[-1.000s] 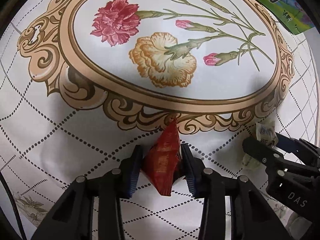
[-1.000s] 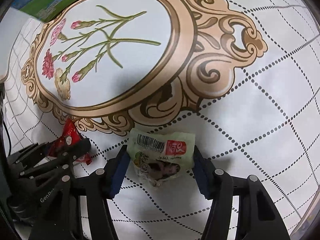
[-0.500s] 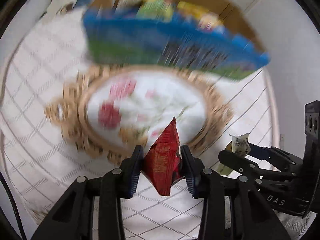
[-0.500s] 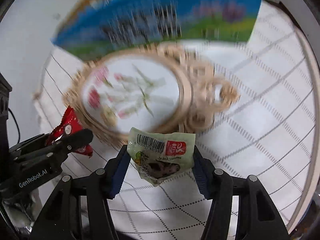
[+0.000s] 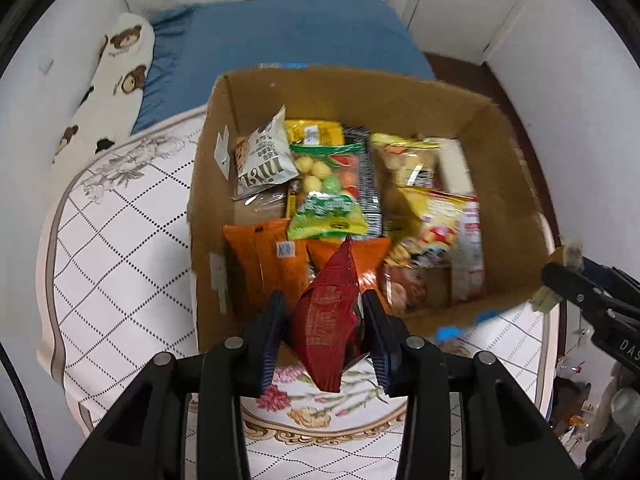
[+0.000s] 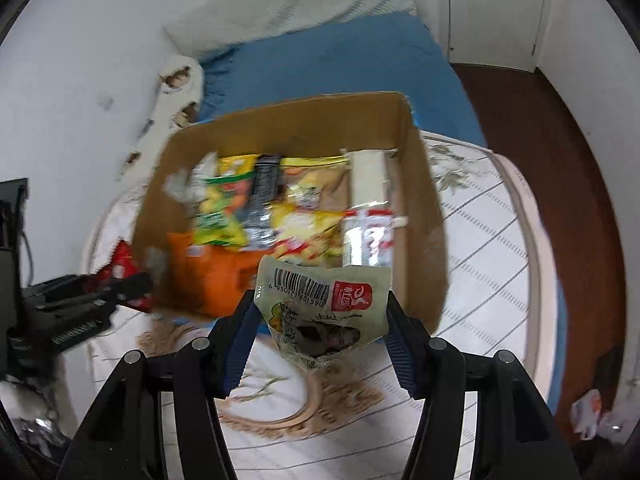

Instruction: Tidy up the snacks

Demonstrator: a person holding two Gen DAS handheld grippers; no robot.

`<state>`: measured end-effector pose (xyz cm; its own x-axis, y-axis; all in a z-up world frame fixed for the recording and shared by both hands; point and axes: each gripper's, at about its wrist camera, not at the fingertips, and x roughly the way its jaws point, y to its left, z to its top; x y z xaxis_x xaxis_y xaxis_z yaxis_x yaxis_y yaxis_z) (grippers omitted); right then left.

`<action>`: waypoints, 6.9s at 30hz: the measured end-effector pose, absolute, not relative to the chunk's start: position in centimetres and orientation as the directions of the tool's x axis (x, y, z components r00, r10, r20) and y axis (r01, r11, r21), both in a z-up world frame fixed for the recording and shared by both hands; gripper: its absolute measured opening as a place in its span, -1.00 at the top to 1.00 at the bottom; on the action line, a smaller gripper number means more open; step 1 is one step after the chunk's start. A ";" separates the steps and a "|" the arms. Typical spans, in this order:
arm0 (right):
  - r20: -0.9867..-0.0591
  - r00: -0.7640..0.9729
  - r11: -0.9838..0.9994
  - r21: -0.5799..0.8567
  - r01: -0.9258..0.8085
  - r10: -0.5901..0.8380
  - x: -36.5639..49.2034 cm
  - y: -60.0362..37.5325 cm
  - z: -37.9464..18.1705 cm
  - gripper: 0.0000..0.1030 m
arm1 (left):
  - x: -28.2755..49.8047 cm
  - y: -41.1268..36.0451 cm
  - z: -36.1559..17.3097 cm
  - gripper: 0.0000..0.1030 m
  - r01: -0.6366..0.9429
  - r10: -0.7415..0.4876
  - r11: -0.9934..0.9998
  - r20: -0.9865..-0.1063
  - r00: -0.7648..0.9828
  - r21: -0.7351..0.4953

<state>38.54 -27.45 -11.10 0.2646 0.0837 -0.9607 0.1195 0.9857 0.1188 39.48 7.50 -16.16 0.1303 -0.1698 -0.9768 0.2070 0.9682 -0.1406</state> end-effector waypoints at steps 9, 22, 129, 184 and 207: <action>-0.995 0.099 0.989 0.033 0.147 0.018 41.4 -28.5 -17.3 -0.85 | 42.4 7.5 -21.9 -0.51 0.150 -0.133 0.980 -0.991 0.003 -0.131; -0.989 0.140 0.987 -0.030 0.157 -0.052 41.4 -27.2 -18.4 -0.92 | 41.6 6.5 -21.2 -0.66 0.137 -0.076 0.989 -0.989 0.124 -0.059; -0.780 0.597 0.979 -0.098 0.180 -0.188 25.0 -23.1 -2.3 -1.00 | 25.1 9.4 -5.6 -0.99 0.062 -0.009 0.998 -0.810 0.586 0.033; -0.778 0.599 0.979 -0.107 0.174 -0.191 24.7 -23.6 -1.5 -1.00 | 24.6 8.1 -4.6 -0.99 0.107 -0.035 0.994 -0.791 0.610 0.039; -0.776 0.602 0.979 -0.105 0.173 -0.190 24.4 -24.0 -1.1 -1.00 | 24.3 8.0 -4.4 -0.99 0.126 -0.052 0.991 -0.786 0.616 0.033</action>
<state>24.43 -23.99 -1.15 0.6020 -0.1901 -0.7755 0.1734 0.9792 -0.1054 24.32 8.03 -4.44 0.6157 -0.0520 -0.7862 0.1261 0.9915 0.0332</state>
